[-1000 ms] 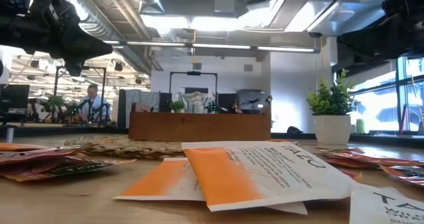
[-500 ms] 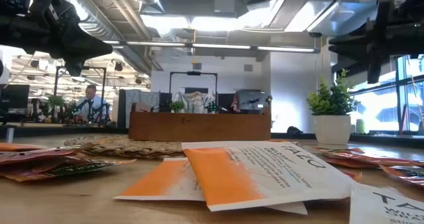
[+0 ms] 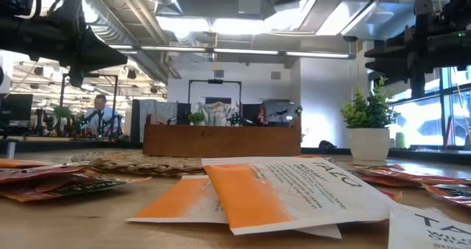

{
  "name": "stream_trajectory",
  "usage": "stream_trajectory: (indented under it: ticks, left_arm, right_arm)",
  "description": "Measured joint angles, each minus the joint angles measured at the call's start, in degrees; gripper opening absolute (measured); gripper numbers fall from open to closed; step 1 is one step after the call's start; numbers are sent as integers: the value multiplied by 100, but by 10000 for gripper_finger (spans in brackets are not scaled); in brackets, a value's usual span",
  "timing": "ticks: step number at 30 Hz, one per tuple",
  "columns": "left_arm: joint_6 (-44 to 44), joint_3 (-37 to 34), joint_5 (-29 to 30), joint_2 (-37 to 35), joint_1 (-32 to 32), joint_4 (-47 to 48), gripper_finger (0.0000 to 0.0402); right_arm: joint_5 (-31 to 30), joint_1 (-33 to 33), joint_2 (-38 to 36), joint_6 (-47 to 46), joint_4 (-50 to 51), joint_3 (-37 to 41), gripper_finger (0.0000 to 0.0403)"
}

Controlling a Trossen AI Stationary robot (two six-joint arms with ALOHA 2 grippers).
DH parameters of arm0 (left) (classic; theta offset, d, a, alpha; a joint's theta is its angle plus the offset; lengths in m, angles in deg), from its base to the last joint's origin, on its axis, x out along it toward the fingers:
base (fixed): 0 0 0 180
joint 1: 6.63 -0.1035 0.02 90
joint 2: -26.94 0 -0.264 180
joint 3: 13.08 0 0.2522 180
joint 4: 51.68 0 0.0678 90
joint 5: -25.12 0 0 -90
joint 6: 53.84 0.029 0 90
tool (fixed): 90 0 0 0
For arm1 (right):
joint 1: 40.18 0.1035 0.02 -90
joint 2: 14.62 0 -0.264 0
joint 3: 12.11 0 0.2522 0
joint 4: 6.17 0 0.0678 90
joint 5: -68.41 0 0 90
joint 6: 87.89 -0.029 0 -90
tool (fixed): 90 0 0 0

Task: Pick & Place Tea
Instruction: Put the white tea bag into the left section of the wooden organizer

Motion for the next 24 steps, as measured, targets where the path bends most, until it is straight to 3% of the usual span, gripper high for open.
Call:
stream_trajectory:
  ticks: [7,14,18,21,24]
  left_arm:
    - [-162,0,-291,0,4,-266,49]
    - [-1121,0,-546,0,9,-353,96]
    - [-2062,0,-1109,0,9,-520,102]
    - [-2341,-1,-1950,7,30,-842,101]
    - [-2682,2,-2208,162,138,-1408,94]
  right_arm:
    - [-617,1,0,-7,3,0,131]
    - [-964,0,0,0,6,0,130]
    - [-964,-1,0,-47,8,0,130]
    - [-964,0,0,-165,8,0,130]
    - [-983,-1,0,-157,8,0,130]
